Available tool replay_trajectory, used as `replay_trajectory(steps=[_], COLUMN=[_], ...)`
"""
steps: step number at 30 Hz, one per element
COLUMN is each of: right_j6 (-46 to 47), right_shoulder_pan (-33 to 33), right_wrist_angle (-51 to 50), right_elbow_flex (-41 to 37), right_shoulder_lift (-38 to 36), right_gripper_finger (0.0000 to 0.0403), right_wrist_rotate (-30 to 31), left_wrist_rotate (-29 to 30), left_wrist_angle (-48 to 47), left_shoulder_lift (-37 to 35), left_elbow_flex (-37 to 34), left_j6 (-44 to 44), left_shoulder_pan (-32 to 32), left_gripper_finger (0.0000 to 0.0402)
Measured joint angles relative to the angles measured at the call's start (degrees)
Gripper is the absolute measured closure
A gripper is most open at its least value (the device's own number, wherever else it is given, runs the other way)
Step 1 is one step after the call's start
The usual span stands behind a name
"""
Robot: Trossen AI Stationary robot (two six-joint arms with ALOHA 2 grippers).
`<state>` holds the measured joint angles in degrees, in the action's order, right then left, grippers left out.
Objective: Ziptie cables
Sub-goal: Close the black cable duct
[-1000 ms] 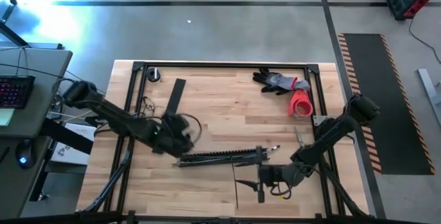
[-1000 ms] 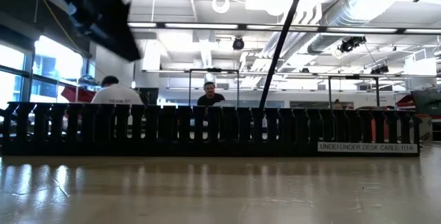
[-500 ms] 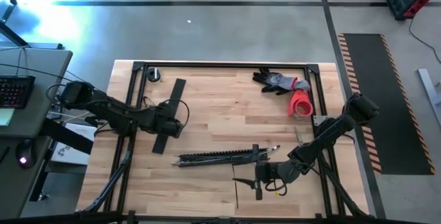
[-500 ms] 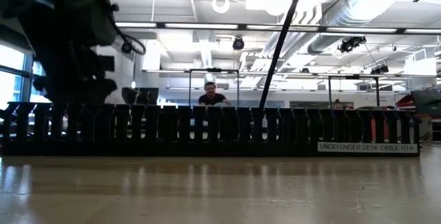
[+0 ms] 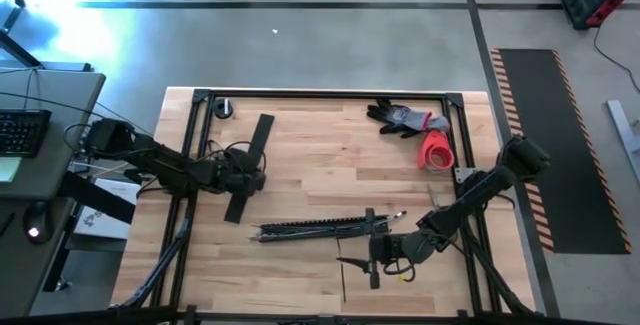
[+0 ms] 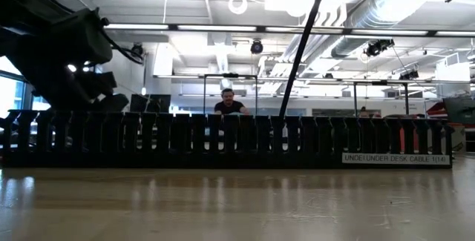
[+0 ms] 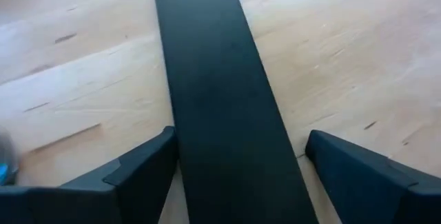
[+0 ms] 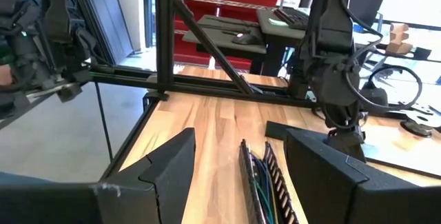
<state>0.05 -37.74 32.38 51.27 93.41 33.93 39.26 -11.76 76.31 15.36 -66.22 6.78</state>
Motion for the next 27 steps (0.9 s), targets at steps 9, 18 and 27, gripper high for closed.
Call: replay_trajectory(steps=[9, 18, 27], right_j6=[0.13, -0.69, -6.30], right_shoulder_pan=[0.15, -1.21, -4.64], right_wrist_angle=[0.68, 1.53, 1.55], right_elbow_flex=[0.00, 0.00, 0.00], right_shoulder_lift=[-0.02, -0.09, -3.59], right_gripper_finger=[0.0199, 0.0199, 0.0199], right_wrist_rotate=[-0.09, 2.49, 8.55], left_wrist_rotate=[-0.76, -6.24, -15.12], left_wrist_angle=[6.28, 16.65, 29.52], left_shoulder_lift=[0.17, 0.46, 2.55], left_elbow_flex=[-0.66, 0.58, 3.61], left_j6=[3.13, 11.64, 24.09], left_shoulder_pan=[-0.13, -0.04, 0.04], left_gripper_finger=[0.0176, 0.0206, 0.0248])
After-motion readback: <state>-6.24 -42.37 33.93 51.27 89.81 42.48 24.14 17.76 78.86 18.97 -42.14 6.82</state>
